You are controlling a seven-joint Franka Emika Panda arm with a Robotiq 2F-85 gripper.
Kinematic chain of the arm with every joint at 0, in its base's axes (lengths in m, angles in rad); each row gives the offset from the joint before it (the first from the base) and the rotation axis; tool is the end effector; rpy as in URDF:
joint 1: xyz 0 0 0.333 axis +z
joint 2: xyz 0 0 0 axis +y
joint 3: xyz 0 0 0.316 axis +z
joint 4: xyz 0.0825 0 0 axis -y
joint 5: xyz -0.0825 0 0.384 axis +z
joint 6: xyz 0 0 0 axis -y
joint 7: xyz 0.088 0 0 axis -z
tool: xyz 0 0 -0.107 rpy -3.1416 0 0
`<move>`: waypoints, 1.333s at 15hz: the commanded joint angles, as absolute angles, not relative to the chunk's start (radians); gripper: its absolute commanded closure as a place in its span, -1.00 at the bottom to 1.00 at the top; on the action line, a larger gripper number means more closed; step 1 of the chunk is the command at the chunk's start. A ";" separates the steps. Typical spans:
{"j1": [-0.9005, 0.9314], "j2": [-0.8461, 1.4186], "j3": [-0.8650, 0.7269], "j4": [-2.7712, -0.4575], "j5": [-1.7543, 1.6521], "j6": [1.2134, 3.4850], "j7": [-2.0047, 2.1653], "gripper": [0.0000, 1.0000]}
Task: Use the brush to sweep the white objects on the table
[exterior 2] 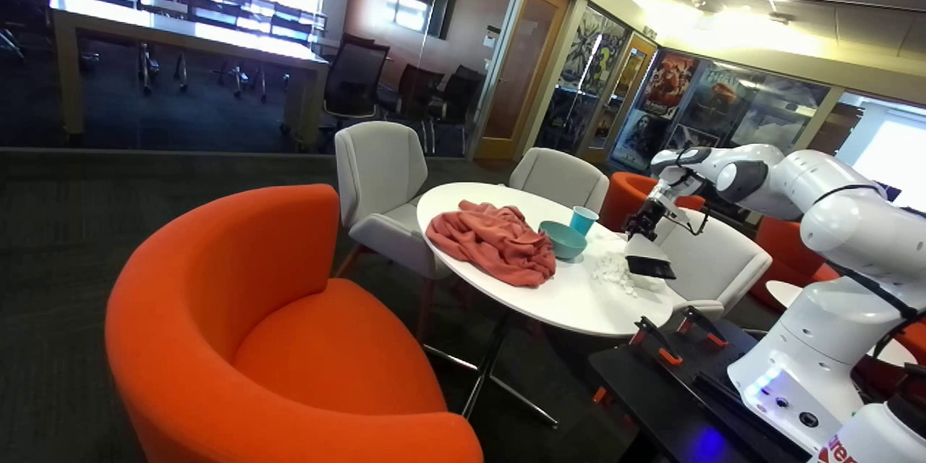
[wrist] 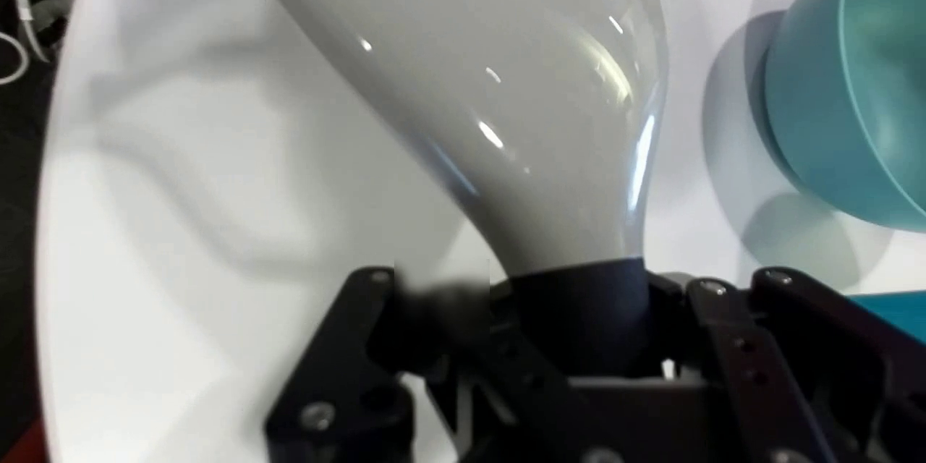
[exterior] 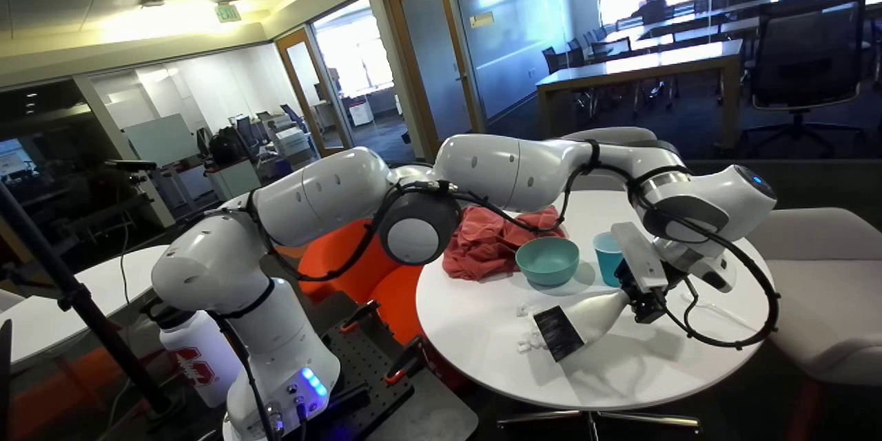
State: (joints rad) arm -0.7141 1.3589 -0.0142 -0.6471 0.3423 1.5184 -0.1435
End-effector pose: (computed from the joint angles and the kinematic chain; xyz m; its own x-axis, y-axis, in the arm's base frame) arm 0.5799 -0.4603 0.1013 0.7714 -0.4785 -0.4195 -0.6245 -0.6957 -0.3549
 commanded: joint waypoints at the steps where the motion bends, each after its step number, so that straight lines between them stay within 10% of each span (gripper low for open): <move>1: -0.739 1.311 0.027 -0.734 0.424 1.544 -0.115 1.00; 20: -0.690 0.880 0.014 -1.416 0.494 1.785 -0.179 1.00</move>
State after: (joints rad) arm -0.7098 1.0432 0.0378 -1.2186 0.5232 1.7872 -0.1564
